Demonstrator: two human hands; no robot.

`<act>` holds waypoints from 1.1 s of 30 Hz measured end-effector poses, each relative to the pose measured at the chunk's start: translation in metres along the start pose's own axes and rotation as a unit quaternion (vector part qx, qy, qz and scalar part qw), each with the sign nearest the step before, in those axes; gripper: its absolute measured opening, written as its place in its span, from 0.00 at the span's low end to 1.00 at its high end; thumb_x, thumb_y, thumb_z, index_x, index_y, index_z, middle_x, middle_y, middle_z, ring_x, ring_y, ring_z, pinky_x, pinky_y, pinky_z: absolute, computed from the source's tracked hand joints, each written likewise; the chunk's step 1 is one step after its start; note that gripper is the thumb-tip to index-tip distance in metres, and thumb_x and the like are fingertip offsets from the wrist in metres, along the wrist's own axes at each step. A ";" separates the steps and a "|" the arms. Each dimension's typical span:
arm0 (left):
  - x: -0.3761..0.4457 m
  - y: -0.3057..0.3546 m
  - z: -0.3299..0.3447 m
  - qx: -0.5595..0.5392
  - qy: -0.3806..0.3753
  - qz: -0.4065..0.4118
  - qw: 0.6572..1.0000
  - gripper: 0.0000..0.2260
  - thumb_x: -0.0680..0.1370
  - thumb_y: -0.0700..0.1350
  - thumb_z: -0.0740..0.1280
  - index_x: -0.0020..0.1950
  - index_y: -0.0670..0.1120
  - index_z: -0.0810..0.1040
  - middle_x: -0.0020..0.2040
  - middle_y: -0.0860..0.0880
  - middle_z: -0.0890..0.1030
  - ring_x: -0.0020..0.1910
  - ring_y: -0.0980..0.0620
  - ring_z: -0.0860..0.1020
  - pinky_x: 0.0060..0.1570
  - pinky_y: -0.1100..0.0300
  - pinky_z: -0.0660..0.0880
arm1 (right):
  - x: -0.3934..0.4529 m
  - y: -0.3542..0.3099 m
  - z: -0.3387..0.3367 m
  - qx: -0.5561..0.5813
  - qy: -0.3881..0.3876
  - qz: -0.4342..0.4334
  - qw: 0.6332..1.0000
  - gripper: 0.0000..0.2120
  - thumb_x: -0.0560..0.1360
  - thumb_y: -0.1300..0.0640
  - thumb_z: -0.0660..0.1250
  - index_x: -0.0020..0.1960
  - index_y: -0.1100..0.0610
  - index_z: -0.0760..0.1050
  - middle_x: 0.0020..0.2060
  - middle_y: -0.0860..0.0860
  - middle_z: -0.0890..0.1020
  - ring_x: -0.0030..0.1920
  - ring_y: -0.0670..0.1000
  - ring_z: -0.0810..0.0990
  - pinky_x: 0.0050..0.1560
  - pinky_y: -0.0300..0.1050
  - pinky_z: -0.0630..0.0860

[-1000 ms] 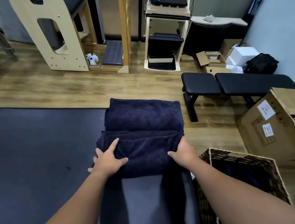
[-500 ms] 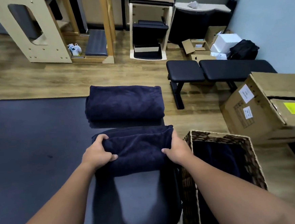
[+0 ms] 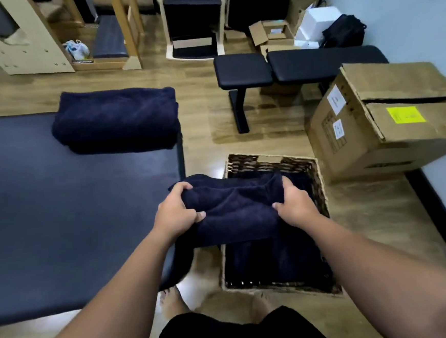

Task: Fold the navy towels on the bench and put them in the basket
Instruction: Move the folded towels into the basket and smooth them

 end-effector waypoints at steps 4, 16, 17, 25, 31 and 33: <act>-0.020 0.024 0.081 -0.001 -0.020 -0.001 1.000 0.26 0.66 0.42 0.80 0.58 0.59 0.73 0.49 0.53 0.81 0.49 0.50 0.79 0.53 0.53 0.78 | -0.006 0.088 -0.018 0.010 -0.001 0.035 0.999 0.34 0.76 0.53 0.72 0.77 0.49 0.60 0.60 0.58 0.81 0.61 0.63 0.79 0.59 0.51 0.76; -0.038 -0.030 0.184 0.127 -0.086 -0.103 0.983 0.29 0.68 0.46 0.78 0.64 0.61 0.70 0.53 0.49 0.80 0.53 0.45 0.79 0.54 0.54 0.75 | -0.034 0.183 0.034 0.031 -0.063 0.094 0.993 0.37 0.79 0.55 0.68 0.80 0.48 0.50 0.59 0.59 0.80 0.58 0.64 0.80 0.56 0.52 0.75; -0.037 -0.031 0.185 0.147 -0.090 -0.098 0.980 0.29 0.69 0.46 0.77 0.65 0.61 0.69 0.54 0.48 0.80 0.54 0.44 0.79 0.54 0.54 0.75 | -0.036 0.181 0.038 0.018 -0.068 0.089 0.993 0.37 0.80 0.55 0.66 0.81 0.48 0.48 0.58 0.60 0.80 0.57 0.64 0.80 0.54 0.52 0.75; -0.043 -0.034 0.216 0.316 -0.104 -0.037 0.942 0.35 0.78 0.55 0.68 0.79 0.60 0.51 0.61 0.40 0.73 0.57 0.39 0.77 0.60 0.46 0.73 | -0.050 0.159 0.062 -0.067 -0.057 0.023 0.996 0.44 0.75 0.62 0.66 0.81 0.50 0.42 0.76 0.63 0.52 0.69 0.65 0.69 0.65 0.54 0.73; -0.036 -0.037 0.222 0.403 -0.113 -0.032 0.908 0.37 0.81 0.51 0.64 0.81 0.45 0.43 0.67 0.38 0.67 0.65 0.39 0.72 0.62 0.46 0.73 | -0.062 0.145 0.088 -0.269 -0.084 -0.078 0.956 0.21 0.76 0.57 0.58 0.67 0.63 0.72 0.66 0.63 0.67 0.60 0.64 0.68 0.57 0.55 0.73; -0.032 -0.036 0.220 0.425 -0.112 -0.025 0.898 0.37 0.81 0.47 0.63 0.81 0.42 0.43 0.68 0.37 0.67 0.65 0.38 0.72 0.64 0.46 0.72 | -0.055 0.156 0.102 -0.267 -0.101 -0.062 0.956 0.20 0.78 0.56 0.57 0.66 0.65 0.73 0.64 0.64 0.69 0.60 0.63 0.69 0.59 0.53 0.72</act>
Point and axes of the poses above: each hand's wrist, its own x-axis towards the middle knuckle, its own z-axis out of the palm, y = z × x, the point moved 10 cm from there along x, towards the middle knuckle
